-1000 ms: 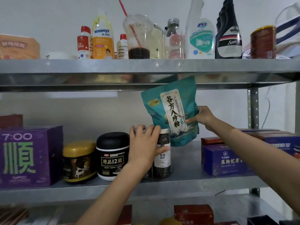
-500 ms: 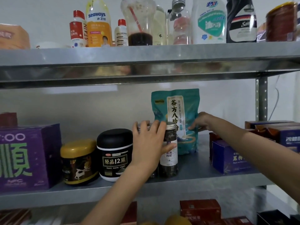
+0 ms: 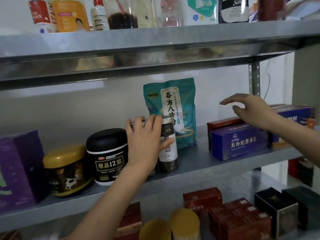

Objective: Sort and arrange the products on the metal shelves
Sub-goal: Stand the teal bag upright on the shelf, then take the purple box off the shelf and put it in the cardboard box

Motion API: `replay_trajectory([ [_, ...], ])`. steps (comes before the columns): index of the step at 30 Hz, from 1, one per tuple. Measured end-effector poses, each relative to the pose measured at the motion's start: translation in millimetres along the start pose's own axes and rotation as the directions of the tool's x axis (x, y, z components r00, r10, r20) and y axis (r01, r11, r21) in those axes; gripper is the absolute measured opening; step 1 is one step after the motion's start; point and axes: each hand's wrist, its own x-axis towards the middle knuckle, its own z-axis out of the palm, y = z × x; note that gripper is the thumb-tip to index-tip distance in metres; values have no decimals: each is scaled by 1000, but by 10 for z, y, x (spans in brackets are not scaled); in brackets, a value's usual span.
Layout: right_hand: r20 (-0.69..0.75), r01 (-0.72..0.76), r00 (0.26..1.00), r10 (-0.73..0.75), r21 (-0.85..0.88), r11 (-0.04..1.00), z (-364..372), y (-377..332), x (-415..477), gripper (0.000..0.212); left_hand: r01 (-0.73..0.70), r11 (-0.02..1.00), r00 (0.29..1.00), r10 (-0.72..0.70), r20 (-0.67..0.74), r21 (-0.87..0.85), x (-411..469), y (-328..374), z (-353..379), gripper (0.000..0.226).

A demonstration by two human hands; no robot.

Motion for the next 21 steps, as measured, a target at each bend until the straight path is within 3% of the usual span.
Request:
replay_trajectory([
  [2,-6,53,999,-54,-105,993,-29,77,-329,43,-4,1000,1000,4,-9,-5,-12,1,-2,72],
  [5,102,93,992,-71,-235,967,46,181,-613,48,-4,1000,1000,4,-3,-21,-25,-8,7,73],
  [10,101,-13,994,29,-149,989,252,196,-781,53,-3,1000,1000,3,27,-17,-25,-9,12,75],
  [15,150,58,988,-38,-130,990,299,157,-729,57,-4,1000,996,2,86,18,1,5,-9,75],
  [18,160,30,987,-5,-151,988,214,286,-676,64,16,998,991,-23,135,55,10,-14,-20,84],
  [21,162,-22,986,41,-115,993,225,399,-720,62,-17,999,1000,16,17,33,-137,118,-40,86],
])
